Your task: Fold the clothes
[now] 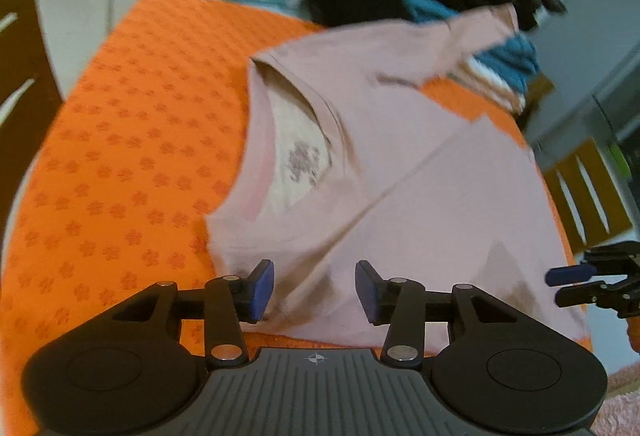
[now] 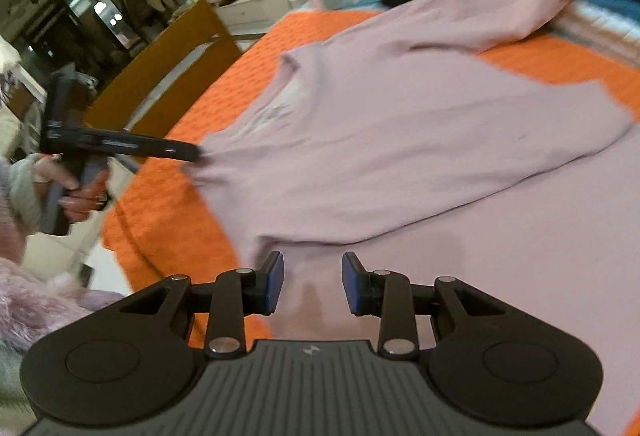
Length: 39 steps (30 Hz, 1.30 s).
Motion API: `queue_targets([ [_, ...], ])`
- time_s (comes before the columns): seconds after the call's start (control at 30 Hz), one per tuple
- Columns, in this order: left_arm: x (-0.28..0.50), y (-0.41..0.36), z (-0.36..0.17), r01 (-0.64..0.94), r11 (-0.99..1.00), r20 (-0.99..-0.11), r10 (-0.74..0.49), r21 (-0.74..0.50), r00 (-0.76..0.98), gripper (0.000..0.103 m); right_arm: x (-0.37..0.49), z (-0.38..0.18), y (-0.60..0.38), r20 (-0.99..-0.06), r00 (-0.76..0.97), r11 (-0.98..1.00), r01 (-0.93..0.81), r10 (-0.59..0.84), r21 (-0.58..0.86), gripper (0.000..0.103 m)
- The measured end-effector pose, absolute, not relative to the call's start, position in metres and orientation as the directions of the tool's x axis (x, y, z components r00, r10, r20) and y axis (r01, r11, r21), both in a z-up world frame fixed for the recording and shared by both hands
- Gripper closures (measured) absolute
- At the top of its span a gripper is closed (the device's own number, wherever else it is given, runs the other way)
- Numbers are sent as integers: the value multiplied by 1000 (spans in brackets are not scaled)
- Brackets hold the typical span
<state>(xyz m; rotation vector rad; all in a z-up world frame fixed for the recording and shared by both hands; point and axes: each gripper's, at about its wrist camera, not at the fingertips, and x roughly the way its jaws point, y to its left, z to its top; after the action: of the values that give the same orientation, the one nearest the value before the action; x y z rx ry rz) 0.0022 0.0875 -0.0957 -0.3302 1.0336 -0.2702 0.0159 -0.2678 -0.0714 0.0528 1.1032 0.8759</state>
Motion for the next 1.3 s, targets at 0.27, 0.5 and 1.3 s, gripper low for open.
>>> queue_targets([
  [0.27, 21, 88, -111, 176, 880, -797, -474, -440, 374, 99, 11, -107, -204, -751, 133, 719, -434, 647, 542, 66],
  [0.5, 31, 107, -109, 193, 847, -776, -531, -495, 339, 99, -12, -113, -188, -757, 180, 737, -449, 628, 505, 99],
  [1.3, -13, 70, -68, 132, 959, -770, -280, -251, 574, 47, -44, -70, -236, -798, 306, 767, -579, 520, 278, 93],
])
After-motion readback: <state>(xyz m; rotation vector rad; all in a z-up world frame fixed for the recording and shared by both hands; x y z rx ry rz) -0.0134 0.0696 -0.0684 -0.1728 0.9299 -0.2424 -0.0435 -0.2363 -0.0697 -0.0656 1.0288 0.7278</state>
